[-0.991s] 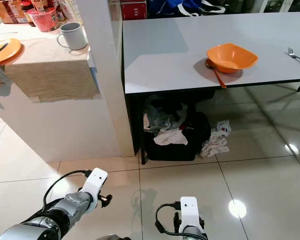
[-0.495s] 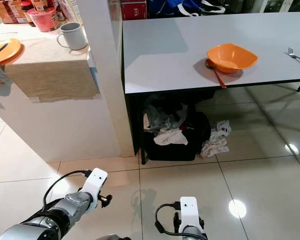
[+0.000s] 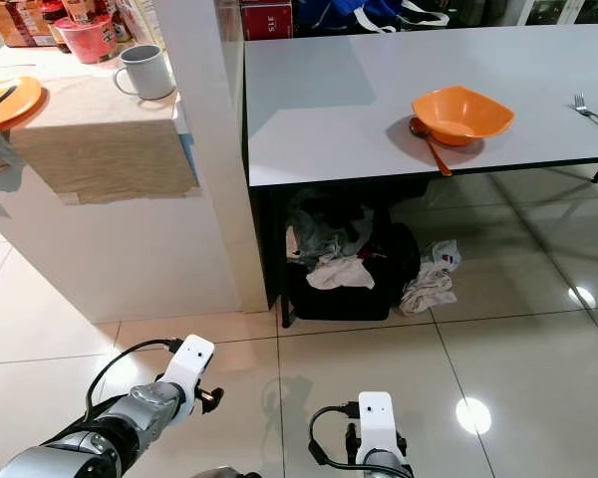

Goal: Setting the table

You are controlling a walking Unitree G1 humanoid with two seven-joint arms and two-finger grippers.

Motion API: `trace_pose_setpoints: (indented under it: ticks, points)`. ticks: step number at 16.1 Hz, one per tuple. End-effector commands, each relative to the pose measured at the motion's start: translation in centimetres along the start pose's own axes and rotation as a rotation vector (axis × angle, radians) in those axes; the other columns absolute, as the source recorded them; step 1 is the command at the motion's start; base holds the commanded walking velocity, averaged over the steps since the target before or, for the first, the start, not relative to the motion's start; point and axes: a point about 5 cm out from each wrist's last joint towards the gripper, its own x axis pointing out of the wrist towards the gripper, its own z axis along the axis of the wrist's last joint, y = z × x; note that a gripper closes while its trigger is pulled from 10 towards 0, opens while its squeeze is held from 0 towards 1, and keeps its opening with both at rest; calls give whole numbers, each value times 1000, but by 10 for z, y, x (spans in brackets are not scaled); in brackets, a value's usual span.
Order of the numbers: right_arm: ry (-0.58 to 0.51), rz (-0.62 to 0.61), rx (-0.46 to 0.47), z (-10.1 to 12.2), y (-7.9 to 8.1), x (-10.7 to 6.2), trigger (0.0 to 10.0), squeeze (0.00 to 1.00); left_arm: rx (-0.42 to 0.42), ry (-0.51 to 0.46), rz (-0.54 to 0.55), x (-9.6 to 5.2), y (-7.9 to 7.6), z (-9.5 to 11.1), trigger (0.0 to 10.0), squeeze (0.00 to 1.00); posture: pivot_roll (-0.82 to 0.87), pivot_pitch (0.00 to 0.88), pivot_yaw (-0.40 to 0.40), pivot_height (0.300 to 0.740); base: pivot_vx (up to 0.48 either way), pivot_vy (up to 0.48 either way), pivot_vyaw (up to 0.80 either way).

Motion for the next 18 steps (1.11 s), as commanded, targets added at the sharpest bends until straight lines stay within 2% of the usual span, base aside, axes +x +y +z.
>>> trace_pose_setpoints:
  ticks: [1, 18]
  points:
    - [22, -1, -9, -4, 1, -1, 10000, 0, 4, 3, 12, 0, 2, 0, 10000, 0, -2, 0, 74, 740, 0, 0, 0]
    - [21, -7, -15, -1, 0, 0, 10000, 0, 0, -6, 10, 0, 2, 3, 10000, 0, -4, 0, 72, 740, 0, 0, 0]
